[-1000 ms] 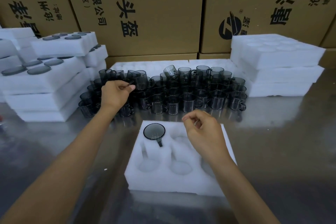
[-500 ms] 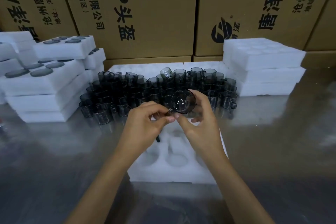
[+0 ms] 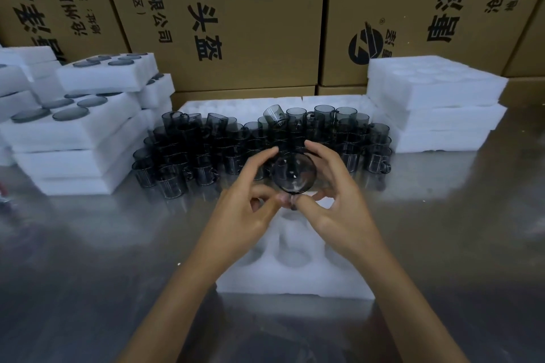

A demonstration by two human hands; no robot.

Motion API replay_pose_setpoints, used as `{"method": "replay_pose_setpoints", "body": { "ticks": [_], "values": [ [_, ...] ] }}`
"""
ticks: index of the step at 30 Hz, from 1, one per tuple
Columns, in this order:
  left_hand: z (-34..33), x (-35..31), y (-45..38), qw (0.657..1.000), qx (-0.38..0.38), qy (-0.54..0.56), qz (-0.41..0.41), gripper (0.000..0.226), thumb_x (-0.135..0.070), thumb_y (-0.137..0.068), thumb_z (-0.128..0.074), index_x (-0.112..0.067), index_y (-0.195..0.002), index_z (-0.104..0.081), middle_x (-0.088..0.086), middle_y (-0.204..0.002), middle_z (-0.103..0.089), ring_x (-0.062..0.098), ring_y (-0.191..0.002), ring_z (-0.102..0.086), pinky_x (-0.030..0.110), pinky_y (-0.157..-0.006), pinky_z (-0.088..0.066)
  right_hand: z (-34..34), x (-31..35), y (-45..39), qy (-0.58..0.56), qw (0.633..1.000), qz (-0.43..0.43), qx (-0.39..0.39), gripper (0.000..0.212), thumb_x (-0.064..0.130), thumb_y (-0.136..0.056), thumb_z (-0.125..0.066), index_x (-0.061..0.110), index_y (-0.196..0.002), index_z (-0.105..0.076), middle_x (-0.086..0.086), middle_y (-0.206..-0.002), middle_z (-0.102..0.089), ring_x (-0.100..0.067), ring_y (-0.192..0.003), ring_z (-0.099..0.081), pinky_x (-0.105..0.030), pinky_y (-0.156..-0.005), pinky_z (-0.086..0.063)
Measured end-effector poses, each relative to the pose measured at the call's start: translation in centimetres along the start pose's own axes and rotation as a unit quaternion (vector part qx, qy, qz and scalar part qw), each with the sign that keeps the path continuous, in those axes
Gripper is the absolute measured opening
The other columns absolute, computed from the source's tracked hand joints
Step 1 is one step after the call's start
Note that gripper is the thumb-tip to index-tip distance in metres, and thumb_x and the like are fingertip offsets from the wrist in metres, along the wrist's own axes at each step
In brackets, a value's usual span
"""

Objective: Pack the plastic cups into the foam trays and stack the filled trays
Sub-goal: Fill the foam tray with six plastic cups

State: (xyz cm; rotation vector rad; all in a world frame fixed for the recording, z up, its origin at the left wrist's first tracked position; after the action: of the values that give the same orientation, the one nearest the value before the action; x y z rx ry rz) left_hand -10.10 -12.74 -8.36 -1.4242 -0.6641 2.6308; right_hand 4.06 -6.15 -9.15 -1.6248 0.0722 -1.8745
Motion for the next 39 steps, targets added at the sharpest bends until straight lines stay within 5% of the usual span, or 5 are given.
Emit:
{"method": "replay_pose_setpoints", "body": {
  "ticks": [11, 18, 25, 34, 39],
  "values": [
    [-1.2, 1.1, -0.7, 0.989, 0.009, -0.149, -0.008, 0.086, -0.072, -0.063, -0.057, -0.033, -0.139, -0.054, -0.026, -0.115, -0.055, -0.002, -0.107, -0.04, 0.006, -0.093, -0.032, 2.3, -2.5, -0.1, 0.142, 0.979, -0.085, 0.115, 0.05, 0.071, -0.063, -0.064, 0.058, -0.111, -0.06, 0.03, -0.119, -0.062, 0.008, -0.122, -0.046, -0.02, -0.095, -0.036],
    [-1.0, 2.6, -0.8, 0.987, -0.015, -0.157, 0.03, 0.071, -0.049, -0.078, -0.074, -0.051, -0.141, -0.042, -0.019, -0.102, -0.047, 0.01, -0.107, -0.05, 0.021, -0.092, -0.039, 2.1, -2.3, -0.2, 0.132, 0.983, -0.054, 0.117, 0.027, 0.054, -0.084, -0.069, 0.072, -0.101, -0.057, 0.044, -0.108, -0.062, 0.021, -0.108, -0.052, 0.005, -0.081, -0.031],
    [-1.3, 3.9, -0.7, 0.973, 0.007, -0.218, 0.079, 0.074, -0.059, -0.082, -0.066, -0.051, -0.147, -0.033, -0.013, -0.116, -0.045, 0.014, -0.112, -0.04, 0.026, -0.096, -0.026, 2.3, -3.3, -0.1, 0.183, 0.976, -0.069, 0.095, 0.042, 0.047, -0.091, -0.064, 0.049, -0.132, -0.056, 0.031, -0.119, -0.063, -0.003, -0.121, -0.052, -0.038, -0.111, -0.038],
    [-1.9, 3.2, -0.2, 0.958, 0.053, -0.281, 0.03, 0.057, -0.058, -0.098, -0.04, -0.034, -0.149, -0.041, -0.015, -0.15, -0.044, 0.001, -0.145, -0.014, 0.023, -0.108, -0.007, 2.2, -4.0, 0.0, 0.292, 0.947, -0.066, 0.121, 0.048, 0.052, -0.088, -0.066, 0.059, -0.132, -0.05, 0.026, -0.151, -0.041, -0.002, -0.144, -0.022, -0.024, -0.101, -0.004],
    [-2.0, 3.7, -0.4, 0.928, 0.089, -0.359, 0.039, 0.051, -0.053, -0.102, -0.029, -0.036, -0.149, -0.04, -0.019, -0.16, -0.026, 0.008, -0.152, -0.002, 0.037, -0.119, 0.0, 2.2, -4.7, 0.0, 0.301, 0.938, -0.109, 0.132, 0.046, 0.059, -0.085, -0.065, 0.063, -0.129, -0.05, 0.028, -0.156, -0.031, 0.0, -0.148, -0.012, -0.035, -0.114, 0.002]
  ]
}}
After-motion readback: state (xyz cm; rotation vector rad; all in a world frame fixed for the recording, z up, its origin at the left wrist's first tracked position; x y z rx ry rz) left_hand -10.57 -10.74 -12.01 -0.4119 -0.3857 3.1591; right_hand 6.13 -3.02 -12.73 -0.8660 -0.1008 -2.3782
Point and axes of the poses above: each hand's wrist, its own y-axis away from the middle knuckle, its own z-axis out of the back of the hand, x = y × z, the point moved 5 cm from there along -y, towards the middle knuckle
